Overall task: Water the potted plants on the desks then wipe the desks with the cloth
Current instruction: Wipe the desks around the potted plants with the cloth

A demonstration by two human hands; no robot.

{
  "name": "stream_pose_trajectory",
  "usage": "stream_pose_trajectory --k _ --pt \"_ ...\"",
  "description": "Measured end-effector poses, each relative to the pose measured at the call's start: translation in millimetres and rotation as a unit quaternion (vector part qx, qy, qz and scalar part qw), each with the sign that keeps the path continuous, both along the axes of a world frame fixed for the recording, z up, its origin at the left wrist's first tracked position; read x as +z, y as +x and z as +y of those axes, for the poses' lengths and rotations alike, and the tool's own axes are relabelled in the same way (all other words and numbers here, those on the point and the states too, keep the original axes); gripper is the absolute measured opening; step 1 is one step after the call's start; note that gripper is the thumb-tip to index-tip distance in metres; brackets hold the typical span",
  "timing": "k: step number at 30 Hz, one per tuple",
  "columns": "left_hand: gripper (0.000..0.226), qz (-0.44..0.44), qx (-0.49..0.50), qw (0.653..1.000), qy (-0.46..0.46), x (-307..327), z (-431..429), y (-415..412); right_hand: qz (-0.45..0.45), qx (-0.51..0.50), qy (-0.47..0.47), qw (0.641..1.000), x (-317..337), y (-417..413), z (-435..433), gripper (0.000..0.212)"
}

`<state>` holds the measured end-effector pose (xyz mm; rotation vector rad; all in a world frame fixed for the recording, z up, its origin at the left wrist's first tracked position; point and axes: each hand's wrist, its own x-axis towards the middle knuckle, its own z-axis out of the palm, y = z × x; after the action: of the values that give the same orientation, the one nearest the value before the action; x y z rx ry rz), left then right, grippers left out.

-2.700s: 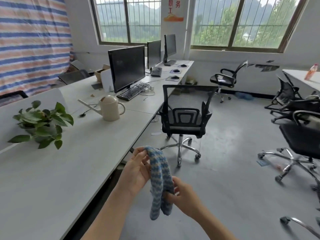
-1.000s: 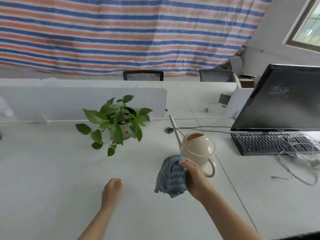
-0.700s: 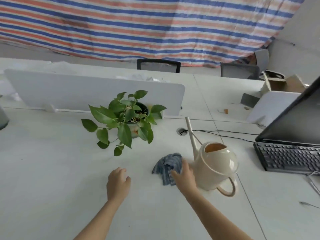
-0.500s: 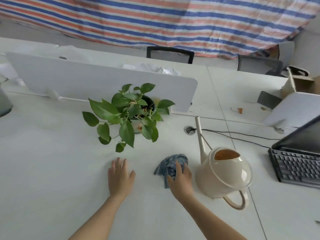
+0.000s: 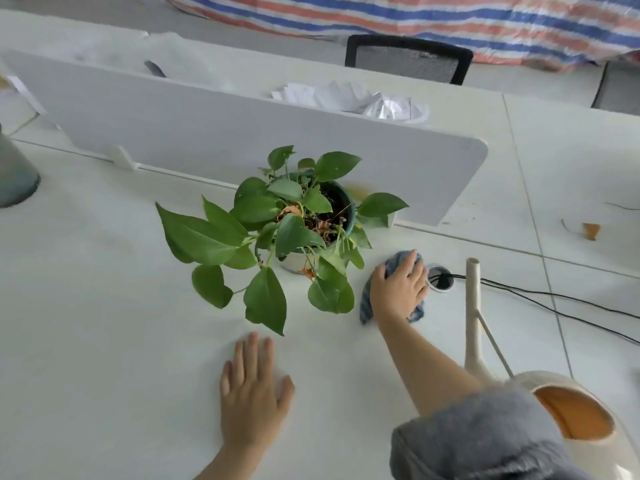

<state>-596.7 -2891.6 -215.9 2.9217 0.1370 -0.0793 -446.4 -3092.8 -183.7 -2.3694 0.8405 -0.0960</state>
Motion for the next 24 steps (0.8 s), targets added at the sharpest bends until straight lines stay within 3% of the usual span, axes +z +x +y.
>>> stream_pose_trajectory --k 7,14,17,20,22,24 --pt "0.063 -0.017 0.006 1.000 0.008 -1.2 0.5 0.9 -0.008 0.209 -0.006 0.978 2.0 49.6 6.4 0.057" --pt "0.063 -0.007 0.013 1.000 0.022 -0.2 -1.0 1.7 0.010 0.306 -0.099 0.947 -6.2 -39.5 20.0 0.052" --pt "0.062 0.009 0.006 1.000 0.017 3.5 -2.1 1.7 0.030 0.258 -0.093 0.961 -7.9 -63.7 16.6 0.050" --pt "0.060 -0.005 0.001 1.000 0.005 5.5 -1.4 1.2 0.061 0.099 -0.112 0.987 -6.0 -78.1 -15.0 0.055" --pt "0.061 0.003 -0.002 1.000 -0.002 5.5 -0.9 1.9 0.115 -0.025 -0.074 0.990 2.4 -83.6 -36.9 0.058" --pt "0.062 0.012 -0.007 1.000 0.000 5.7 -1.3 2.3 0.104 -0.091 0.009 0.990 11.2 -88.0 -42.1 0.057"
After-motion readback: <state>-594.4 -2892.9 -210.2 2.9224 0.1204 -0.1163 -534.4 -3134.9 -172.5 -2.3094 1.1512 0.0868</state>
